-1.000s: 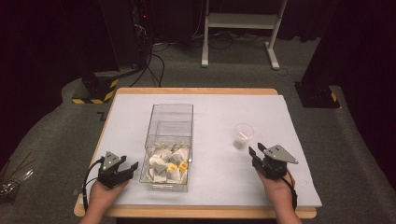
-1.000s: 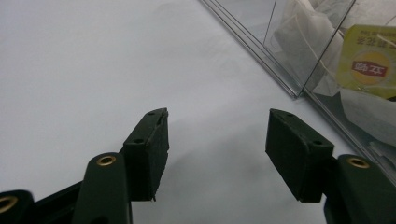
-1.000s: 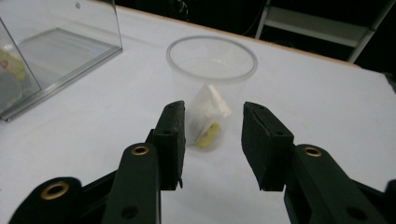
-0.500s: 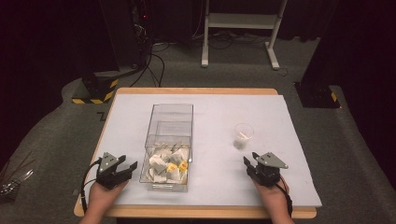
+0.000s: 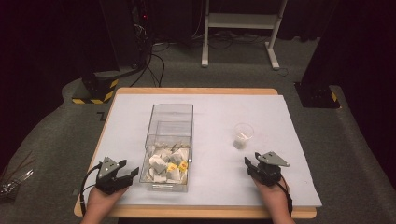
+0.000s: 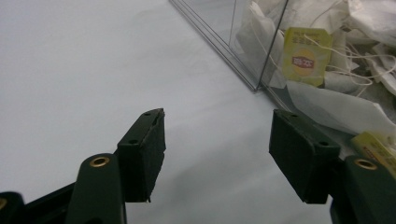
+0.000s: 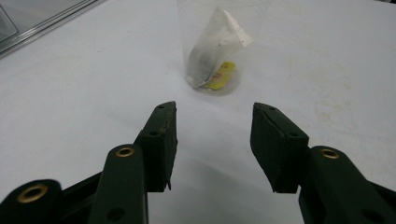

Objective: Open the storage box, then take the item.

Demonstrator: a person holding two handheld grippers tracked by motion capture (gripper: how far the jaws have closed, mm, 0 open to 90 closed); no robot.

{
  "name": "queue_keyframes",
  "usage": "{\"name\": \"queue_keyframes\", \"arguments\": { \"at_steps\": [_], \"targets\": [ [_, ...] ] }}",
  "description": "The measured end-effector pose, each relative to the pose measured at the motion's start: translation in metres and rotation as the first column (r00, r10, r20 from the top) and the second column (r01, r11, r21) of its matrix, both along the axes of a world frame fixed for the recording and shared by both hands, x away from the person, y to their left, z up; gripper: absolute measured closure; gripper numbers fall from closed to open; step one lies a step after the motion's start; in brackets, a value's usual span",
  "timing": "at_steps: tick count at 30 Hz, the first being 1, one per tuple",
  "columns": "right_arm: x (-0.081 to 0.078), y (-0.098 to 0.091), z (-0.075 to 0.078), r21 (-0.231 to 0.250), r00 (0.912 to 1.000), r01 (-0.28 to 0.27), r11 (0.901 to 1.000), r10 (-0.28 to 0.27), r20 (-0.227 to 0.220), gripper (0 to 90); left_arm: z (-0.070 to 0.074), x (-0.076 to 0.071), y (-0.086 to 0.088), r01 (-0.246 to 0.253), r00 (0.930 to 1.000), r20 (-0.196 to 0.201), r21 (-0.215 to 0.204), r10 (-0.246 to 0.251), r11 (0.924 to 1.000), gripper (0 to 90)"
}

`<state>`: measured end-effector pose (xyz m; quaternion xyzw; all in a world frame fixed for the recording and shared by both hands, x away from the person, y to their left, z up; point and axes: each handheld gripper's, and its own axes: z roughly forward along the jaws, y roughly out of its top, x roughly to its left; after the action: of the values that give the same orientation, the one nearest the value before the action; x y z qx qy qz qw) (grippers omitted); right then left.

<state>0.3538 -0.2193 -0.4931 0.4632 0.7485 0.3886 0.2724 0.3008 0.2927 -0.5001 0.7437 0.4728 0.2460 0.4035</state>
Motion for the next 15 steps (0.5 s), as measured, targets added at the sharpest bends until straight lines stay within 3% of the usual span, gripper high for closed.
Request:
{"name": "queue_keyframes", "arguments": {
  "at_steps": [9,15],
  "targets": [
    [0.0012,-0.0024,-0.0020,-0.009,0.9997,-0.017,0.9998,0.017,-0.016,48.0,0.0036,-0.0015,-0.0029,-0.018,0.9998,-0.005,-0.027,0.018,0.9995,36.2],
    [0.0026,0.0010,-0.0021,-0.032,0.9995,-0.026,0.9991,0.026,-0.018,45.1,0.0075,-0.0072,-0.0045,0.001,1.0000,0.003,-0.041,-0.001,0.9992,35.3]
  ]
}}
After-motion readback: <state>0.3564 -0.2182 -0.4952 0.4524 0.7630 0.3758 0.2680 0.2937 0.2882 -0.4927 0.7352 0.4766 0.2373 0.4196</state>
